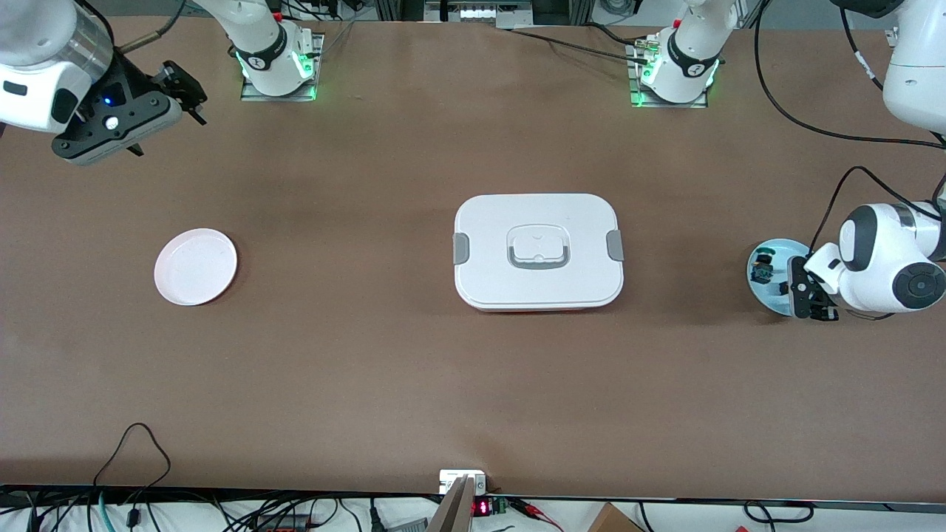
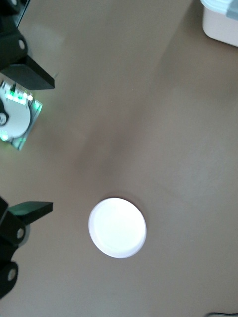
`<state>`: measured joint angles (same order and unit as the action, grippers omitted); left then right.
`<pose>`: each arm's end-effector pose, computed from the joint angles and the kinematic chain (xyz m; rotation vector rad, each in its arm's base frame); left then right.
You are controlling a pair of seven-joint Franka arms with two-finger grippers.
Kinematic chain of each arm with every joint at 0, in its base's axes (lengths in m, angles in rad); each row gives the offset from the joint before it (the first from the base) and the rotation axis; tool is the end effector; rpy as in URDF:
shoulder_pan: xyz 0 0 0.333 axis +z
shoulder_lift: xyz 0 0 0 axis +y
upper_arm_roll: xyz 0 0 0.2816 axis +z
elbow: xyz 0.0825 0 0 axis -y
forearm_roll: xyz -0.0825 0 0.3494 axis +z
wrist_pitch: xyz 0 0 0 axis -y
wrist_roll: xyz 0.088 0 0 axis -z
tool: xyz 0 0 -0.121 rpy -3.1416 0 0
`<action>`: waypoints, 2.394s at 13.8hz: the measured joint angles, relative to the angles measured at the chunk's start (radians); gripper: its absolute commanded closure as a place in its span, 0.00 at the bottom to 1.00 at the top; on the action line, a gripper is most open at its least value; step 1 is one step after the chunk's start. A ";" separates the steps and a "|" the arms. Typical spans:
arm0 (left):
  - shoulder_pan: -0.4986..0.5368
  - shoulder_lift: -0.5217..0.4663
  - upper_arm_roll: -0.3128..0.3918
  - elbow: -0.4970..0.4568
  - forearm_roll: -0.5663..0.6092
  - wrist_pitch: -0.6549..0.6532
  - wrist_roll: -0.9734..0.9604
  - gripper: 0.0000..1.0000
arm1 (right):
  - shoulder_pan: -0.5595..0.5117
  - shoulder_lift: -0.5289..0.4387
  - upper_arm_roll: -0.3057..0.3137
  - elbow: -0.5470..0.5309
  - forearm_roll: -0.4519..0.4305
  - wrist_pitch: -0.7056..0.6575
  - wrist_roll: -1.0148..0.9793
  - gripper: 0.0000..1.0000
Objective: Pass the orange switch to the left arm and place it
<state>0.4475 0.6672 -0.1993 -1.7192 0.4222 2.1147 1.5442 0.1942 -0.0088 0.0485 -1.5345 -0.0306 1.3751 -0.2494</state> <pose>0.5701 0.1745 0.1727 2.1878 -2.1120 -0.4775 0.4807 0.1148 0.5807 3.0104 0.7501 -0.2342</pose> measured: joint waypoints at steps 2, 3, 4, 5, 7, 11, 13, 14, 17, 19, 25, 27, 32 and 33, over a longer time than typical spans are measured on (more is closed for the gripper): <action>0.000 -0.009 -0.007 0.008 0.000 -0.018 0.001 0.00 | 0.044 -0.004 -0.065 -0.039 0.015 0.016 0.027 0.00; 0.000 -0.021 -0.014 0.015 0.000 -0.047 0.001 0.00 | 0.045 -0.004 -0.076 -0.065 0.020 0.038 0.029 0.00; 0.001 -0.040 -0.027 0.023 0.000 -0.085 0.001 0.00 | 0.045 -0.003 -0.082 -0.096 0.022 0.069 0.036 0.00; 0.002 -0.065 -0.046 0.031 -0.002 -0.126 0.000 0.00 | 0.045 -0.003 -0.085 -0.130 0.022 0.102 0.060 0.00; 0.001 -0.119 -0.072 0.044 -0.028 -0.199 -0.013 0.00 | 0.040 -0.002 -0.084 -0.195 0.022 0.166 0.130 0.00; 0.001 -0.163 -0.076 0.119 -0.174 -0.405 -0.160 0.00 | -0.027 0.000 -0.053 -0.274 0.022 0.248 0.179 0.00; -0.004 -0.163 -0.079 0.188 -0.237 -0.523 -0.301 0.00 | -0.065 0.000 -0.053 -0.272 0.022 0.266 0.179 0.00; -0.013 -0.163 -0.082 0.223 -0.255 -0.580 -0.374 0.00 | -0.084 0.001 -0.053 -0.267 0.022 0.272 0.179 0.00; -0.046 -0.165 -0.094 0.311 -0.296 -0.741 -0.627 0.00 | -0.123 0.008 -0.055 -0.250 0.021 0.281 0.178 0.00; -0.055 -0.166 -0.120 0.374 -0.349 -0.822 -0.790 0.00 | -0.125 0.009 -0.054 -0.247 0.024 0.304 0.179 0.00; -0.190 -0.248 -0.093 0.470 -0.430 -0.791 -1.116 0.00 | -0.122 0.009 -0.046 -0.239 0.027 0.351 0.179 0.00; -0.251 -0.359 -0.022 0.372 -0.441 -0.683 -1.214 0.00 | -0.123 0.010 -0.046 -0.235 0.027 0.354 0.180 0.00; -0.344 -0.578 0.074 0.159 -0.445 -0.533 -1.519 0.00 | -0.122 0.016 -0.041 -0.211 0.027 0.355 0.214 0.00; -0.355 -0.614 0.076 0.123 -0.445 -0.502 -1.549 0.00 | -0.123 0.018 -0.041 -0.203 0.027 0.355 0.214 0.00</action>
<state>0.0928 0.0533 -0.1229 -1.5965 -0.0227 1.6131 -0.0046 0.0712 0.0089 0.0072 -1.7376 -0.0039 1.7298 -0.0349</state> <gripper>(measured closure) 0.000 0.000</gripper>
